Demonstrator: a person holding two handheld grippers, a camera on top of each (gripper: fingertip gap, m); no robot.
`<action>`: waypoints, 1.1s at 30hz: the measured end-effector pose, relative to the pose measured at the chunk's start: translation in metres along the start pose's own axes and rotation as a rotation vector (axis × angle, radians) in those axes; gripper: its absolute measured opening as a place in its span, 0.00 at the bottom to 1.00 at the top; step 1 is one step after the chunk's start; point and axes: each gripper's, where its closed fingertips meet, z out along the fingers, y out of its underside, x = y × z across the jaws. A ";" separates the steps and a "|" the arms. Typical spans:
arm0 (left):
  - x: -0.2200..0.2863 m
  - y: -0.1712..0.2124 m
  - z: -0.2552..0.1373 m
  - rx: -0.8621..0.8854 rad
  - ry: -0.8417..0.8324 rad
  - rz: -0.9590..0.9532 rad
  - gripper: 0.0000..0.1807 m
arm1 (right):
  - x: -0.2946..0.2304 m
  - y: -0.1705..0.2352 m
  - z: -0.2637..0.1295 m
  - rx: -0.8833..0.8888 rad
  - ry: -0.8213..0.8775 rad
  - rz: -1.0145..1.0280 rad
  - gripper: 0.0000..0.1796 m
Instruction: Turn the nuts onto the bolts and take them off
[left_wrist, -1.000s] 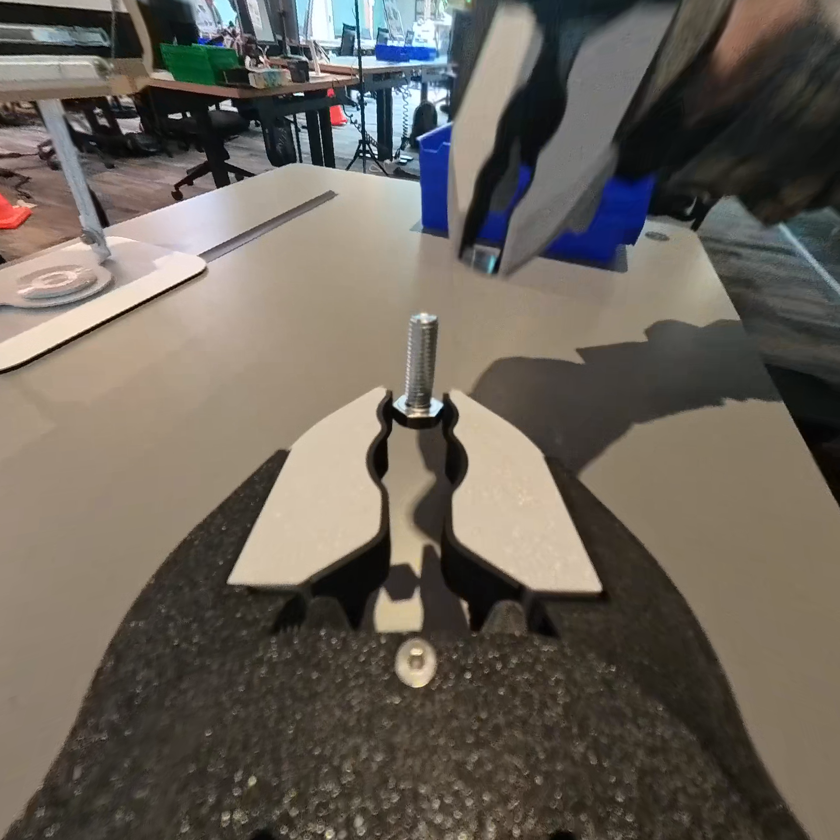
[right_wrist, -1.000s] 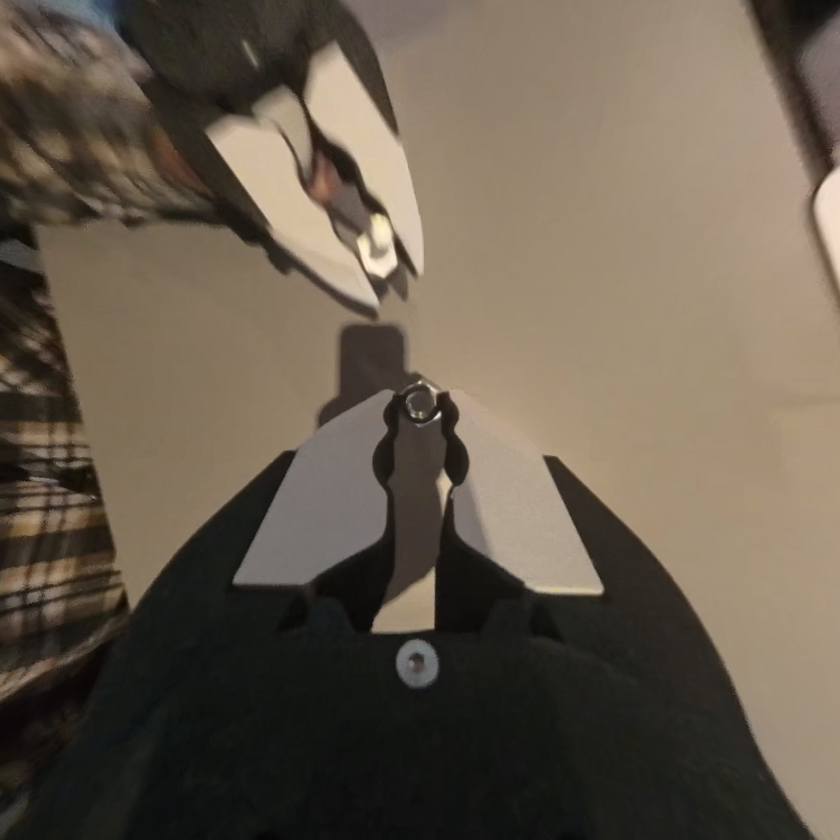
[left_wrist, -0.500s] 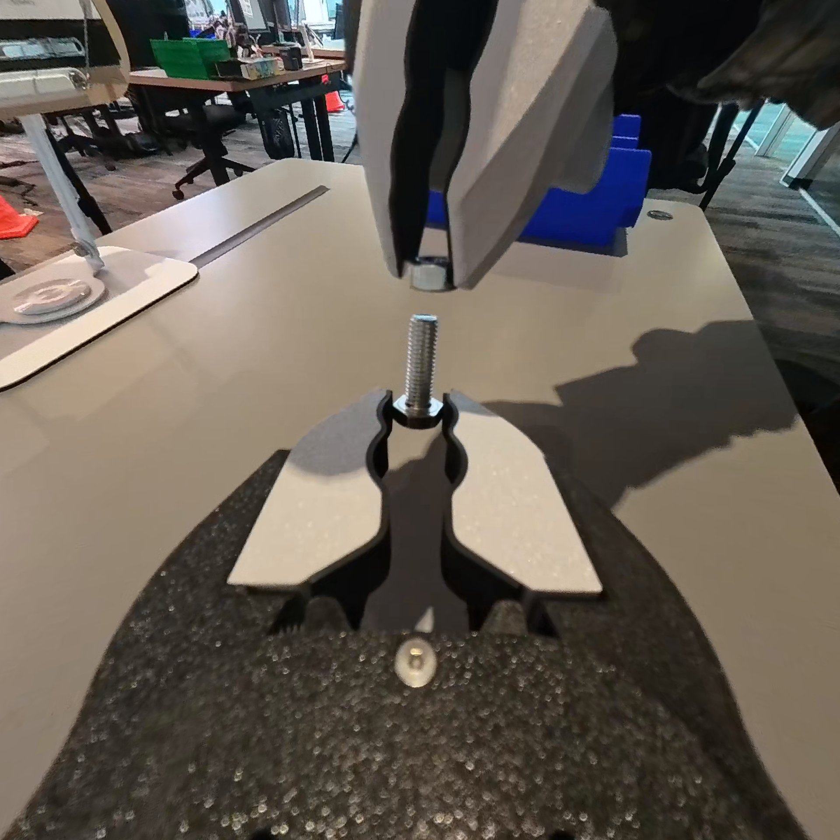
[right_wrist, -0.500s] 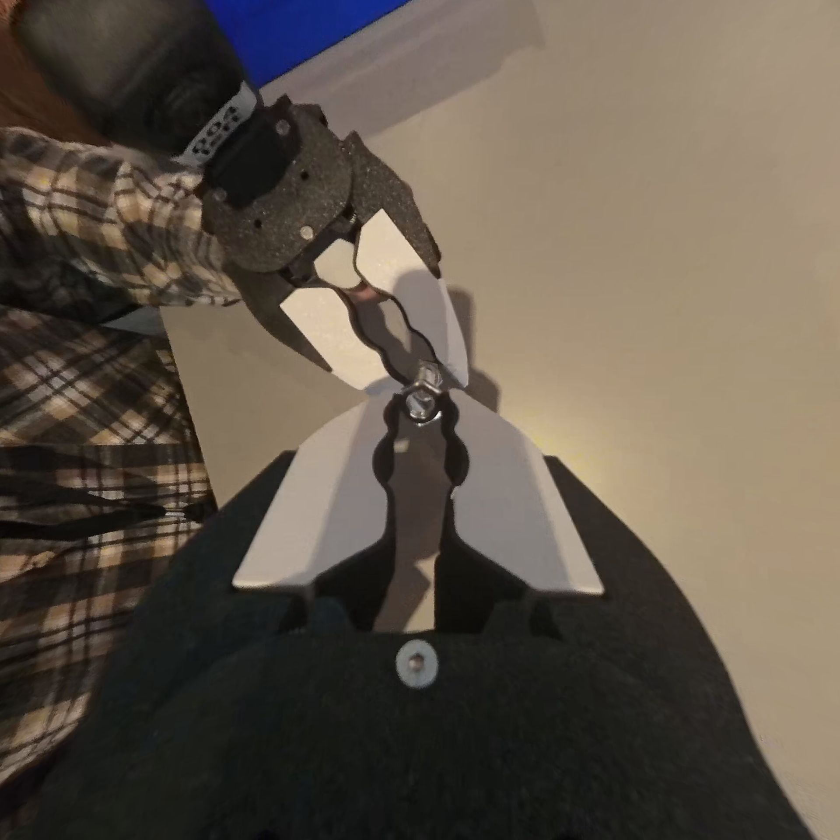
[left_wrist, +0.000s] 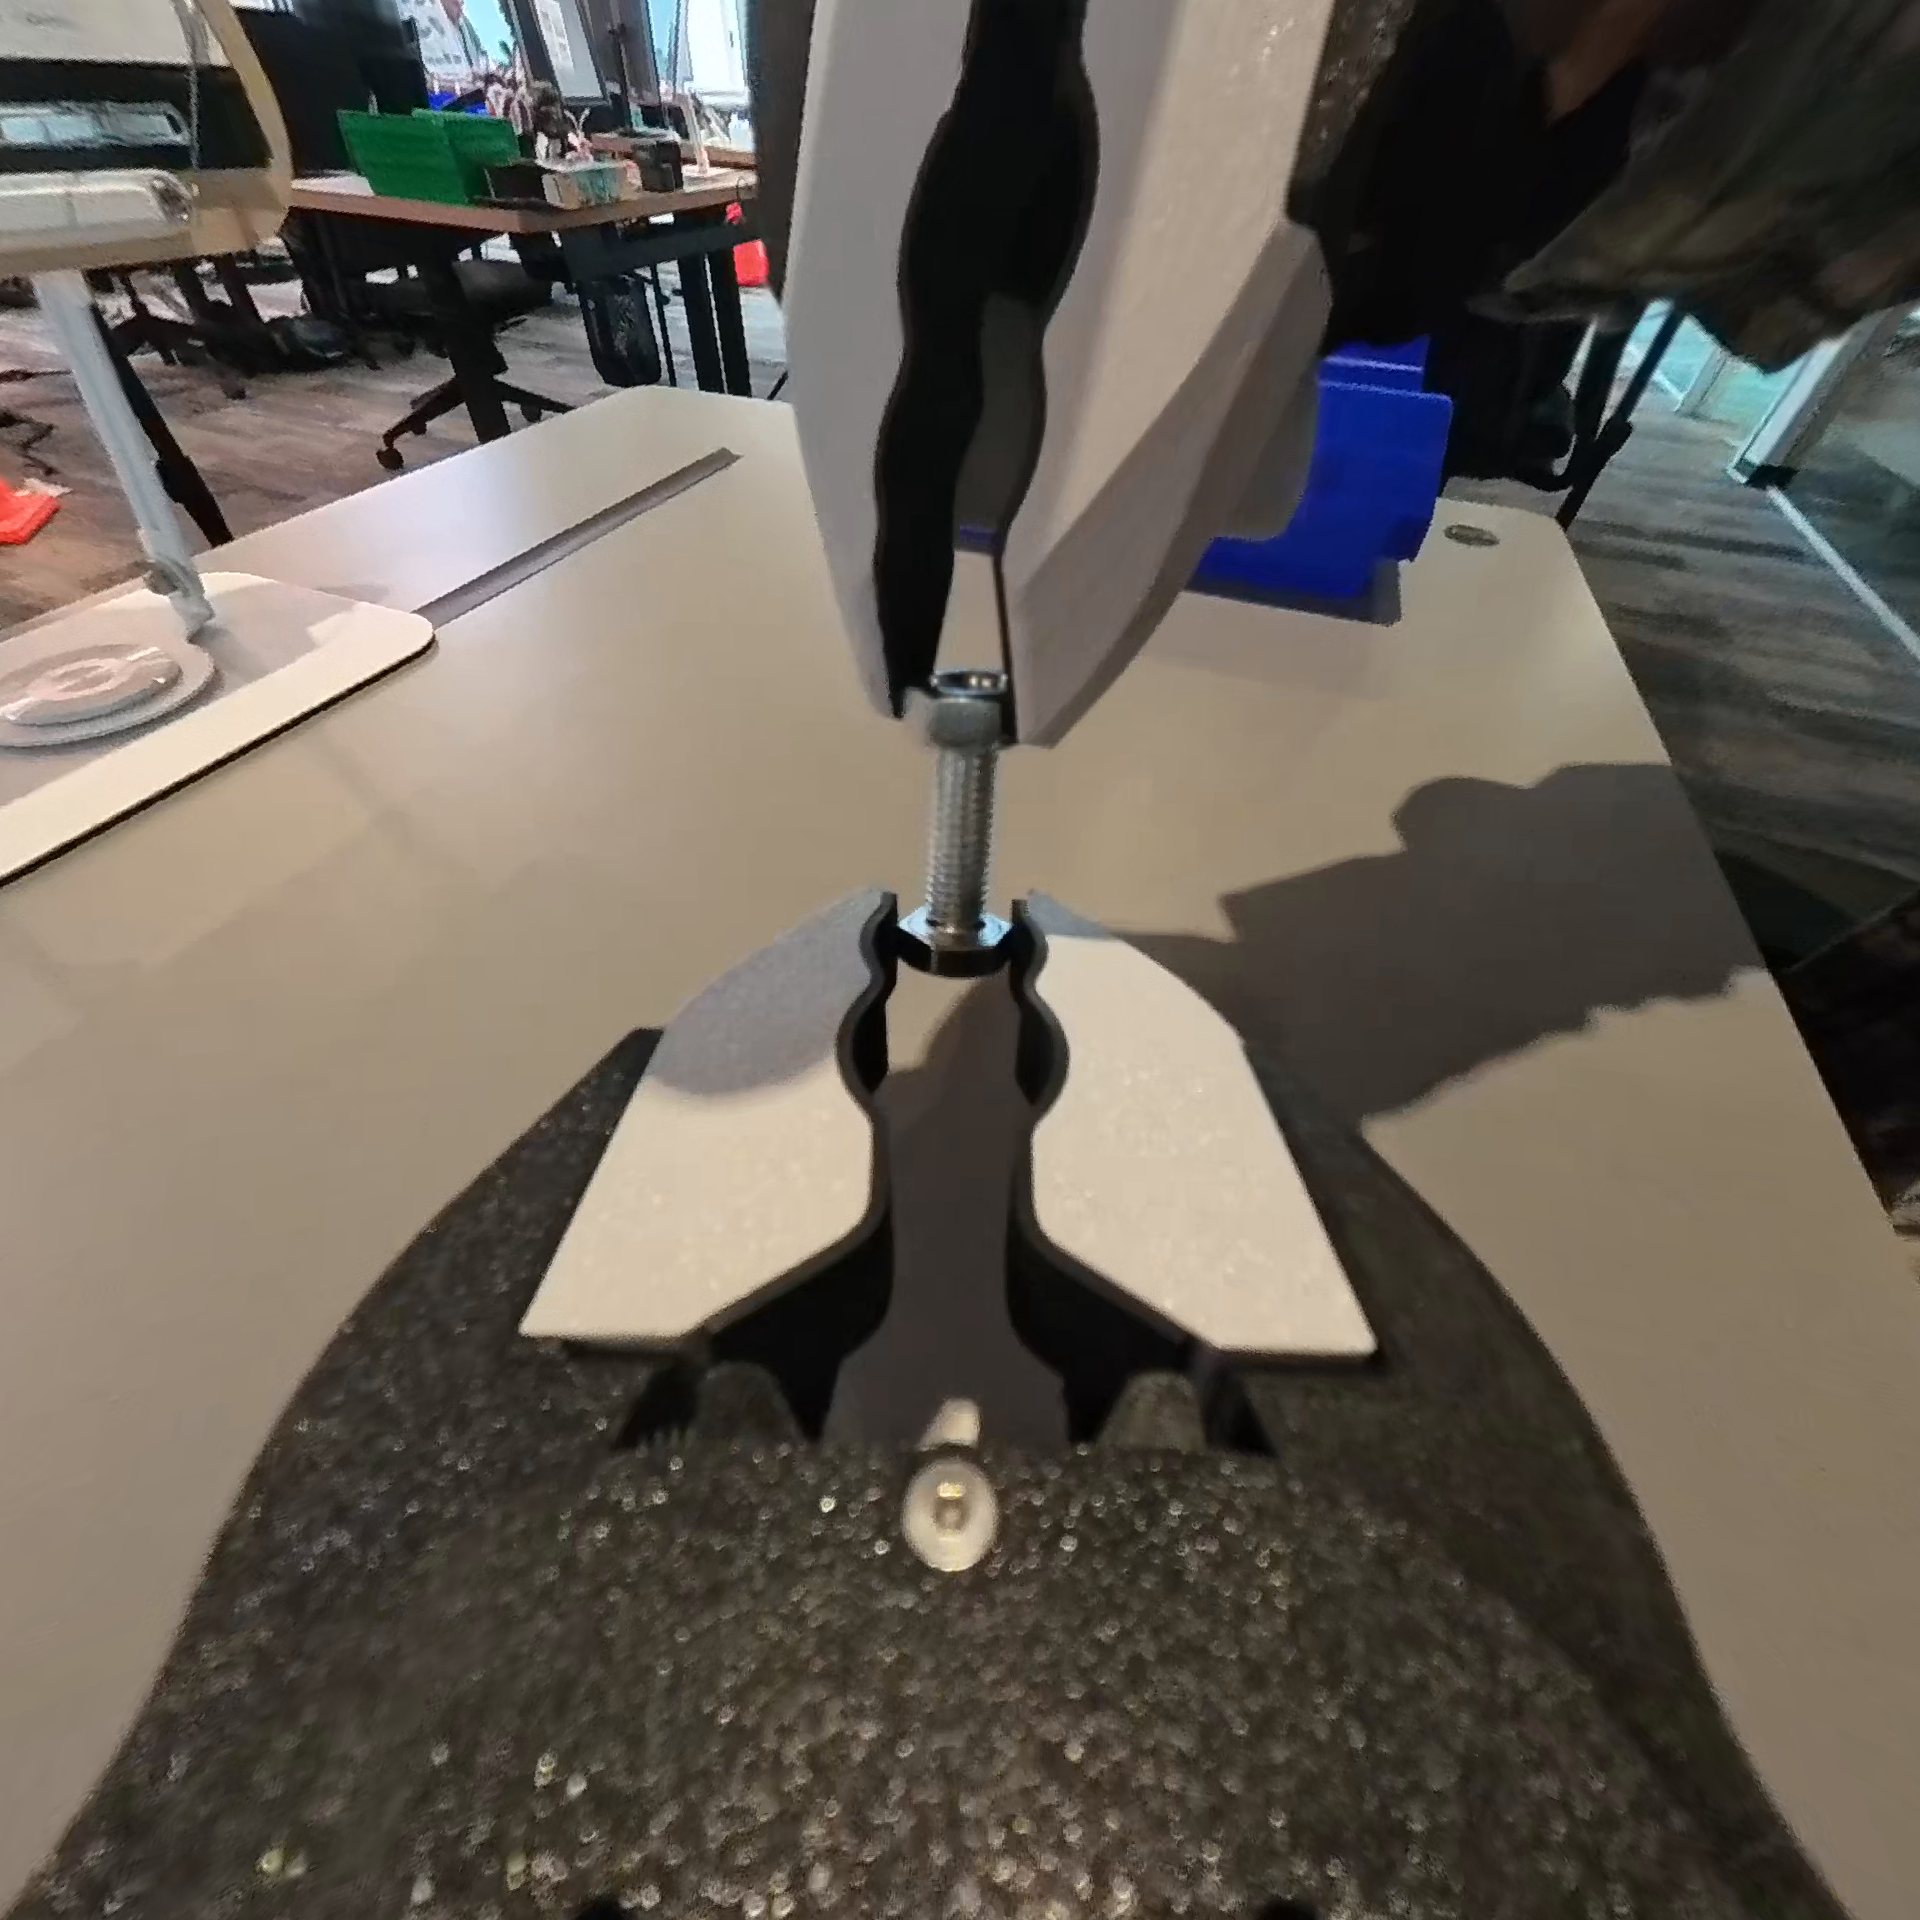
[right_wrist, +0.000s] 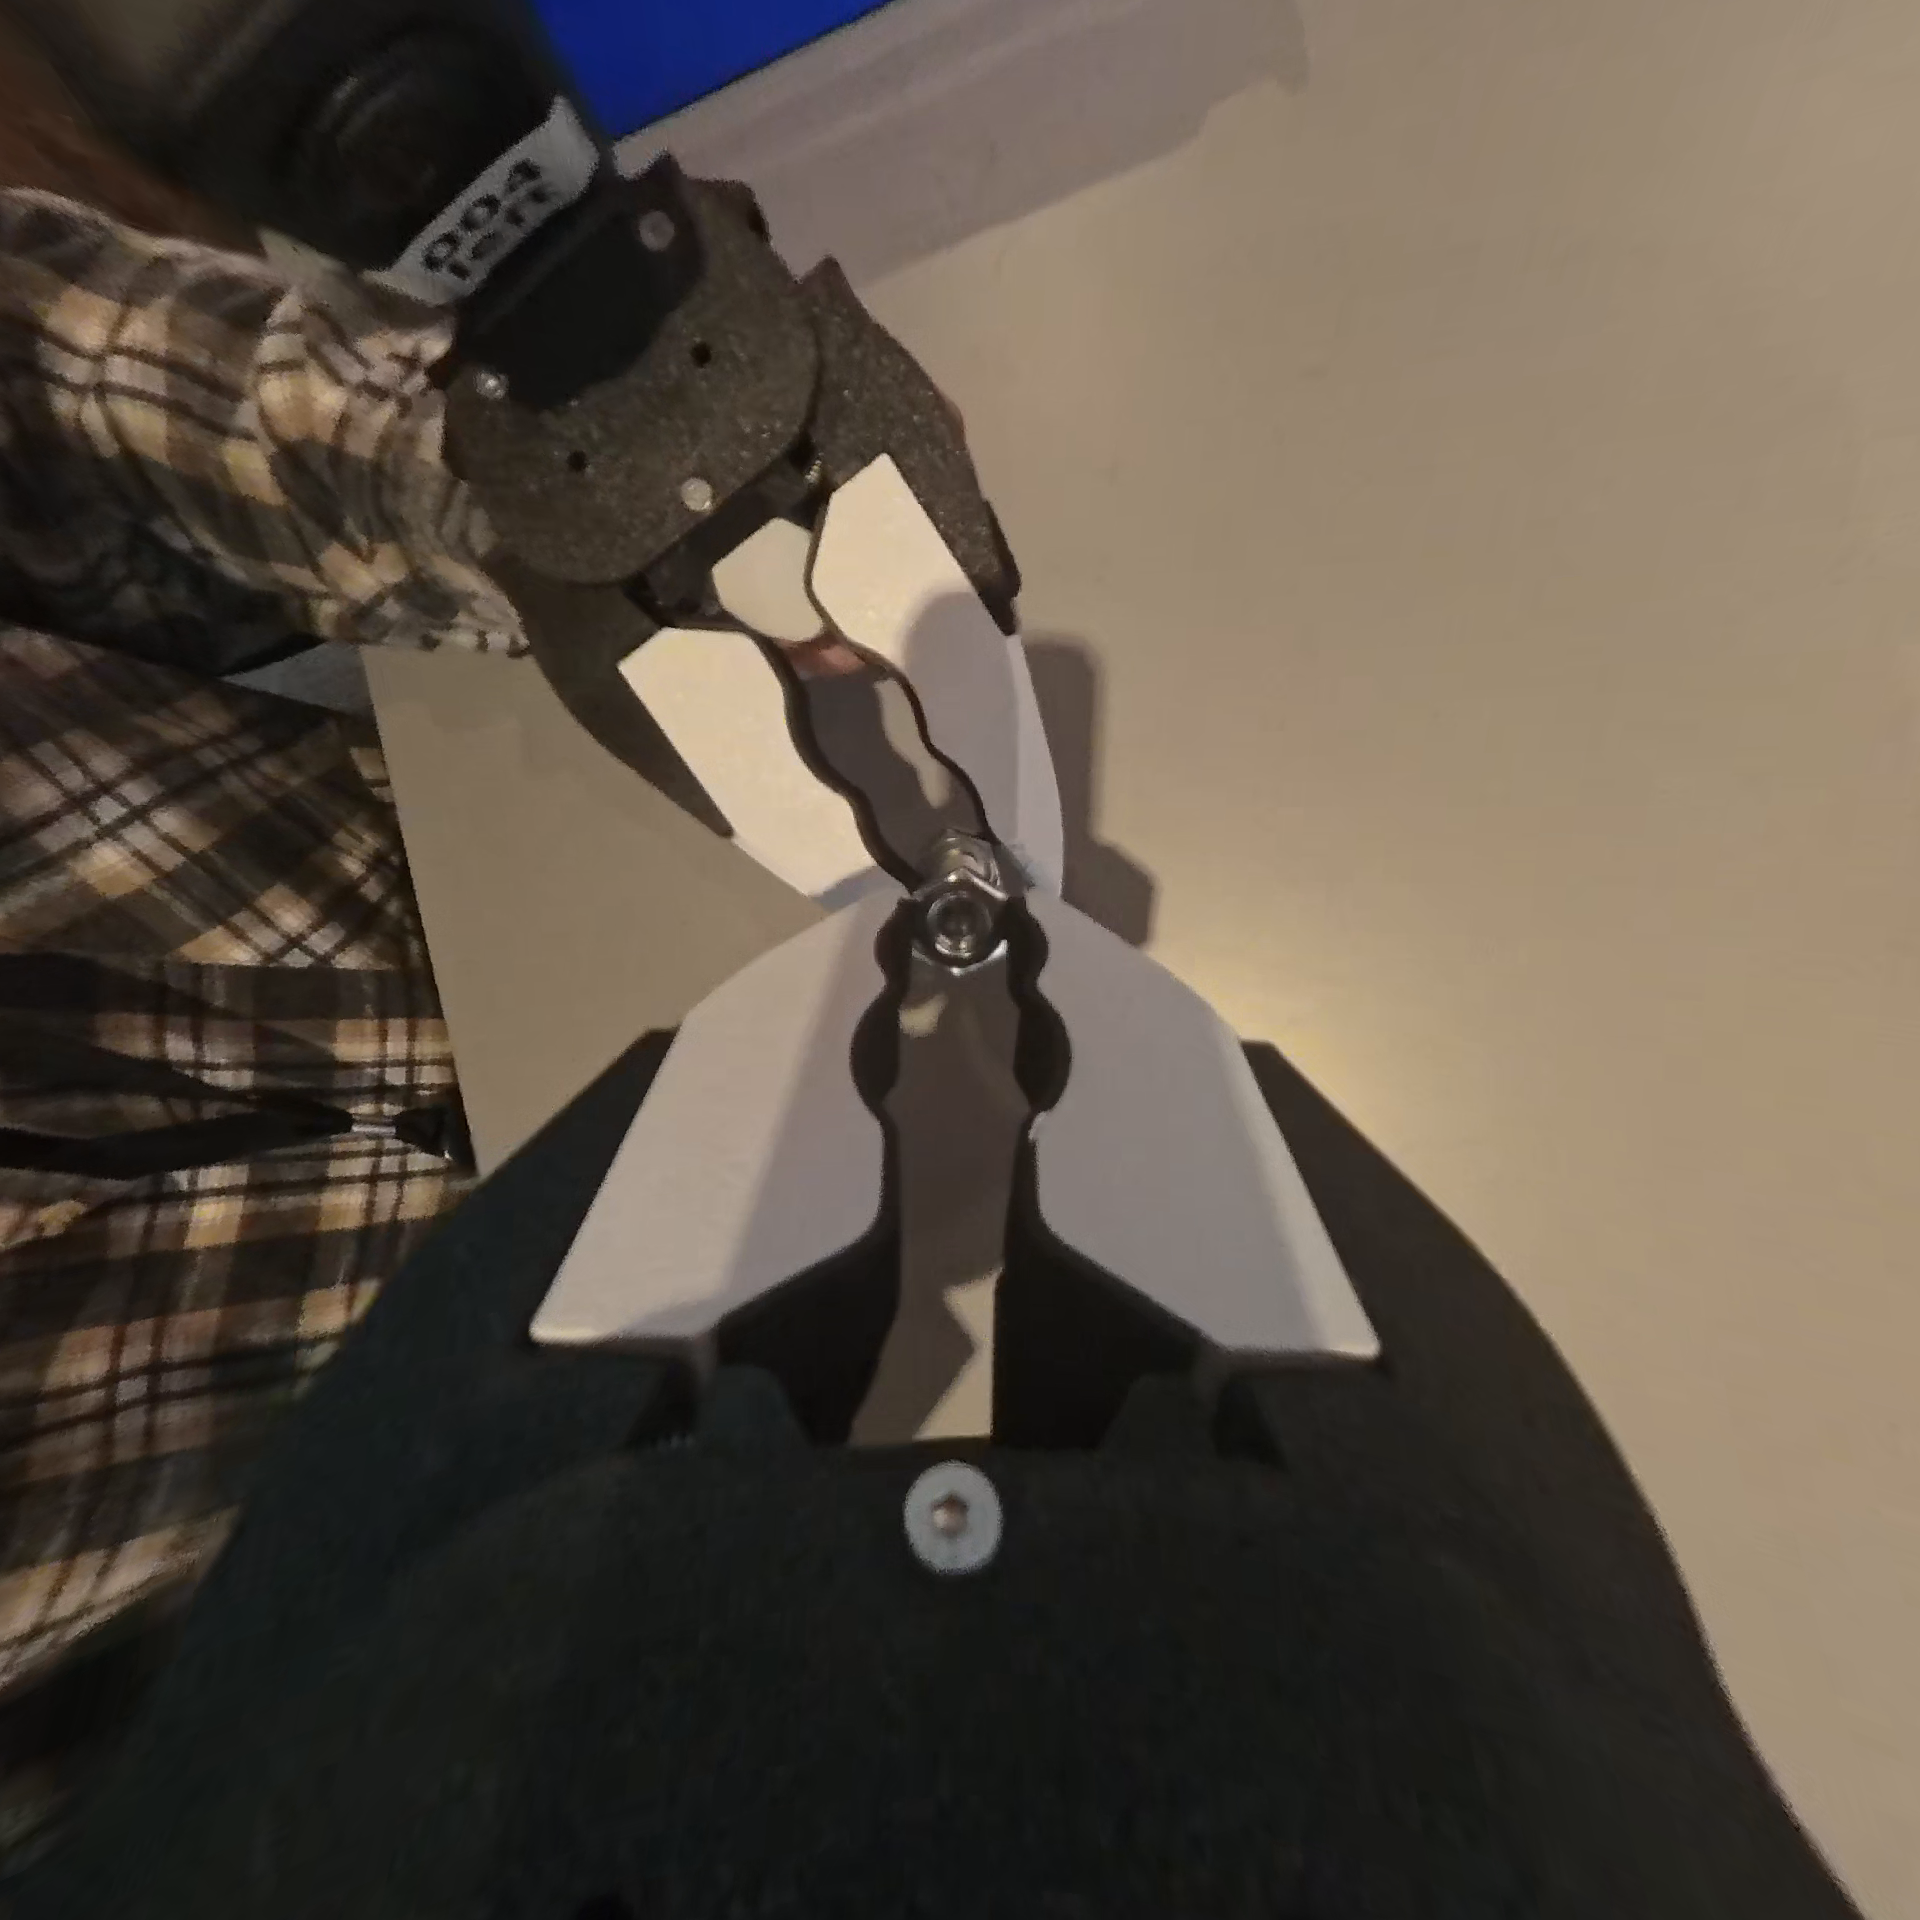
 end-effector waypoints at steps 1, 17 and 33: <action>0.001 -0.002 -0.001 0.012 0.008 -0.001 0.11 | -0.001 -0.001 -0.001 0.008 -0.014 -0.026 0.09; 0.012 -0.023 -0.012 0.158 0.045 0.072 0.11 | -0.021 -0.010 -0.016 0.172 -0.151 -0.579 0.09; 0.016 -0.025 -0.012 0.167 0.049 0.101 0.11 | -0.025 -0.008 -0.017 0.216 -0.224 -0.659 0.10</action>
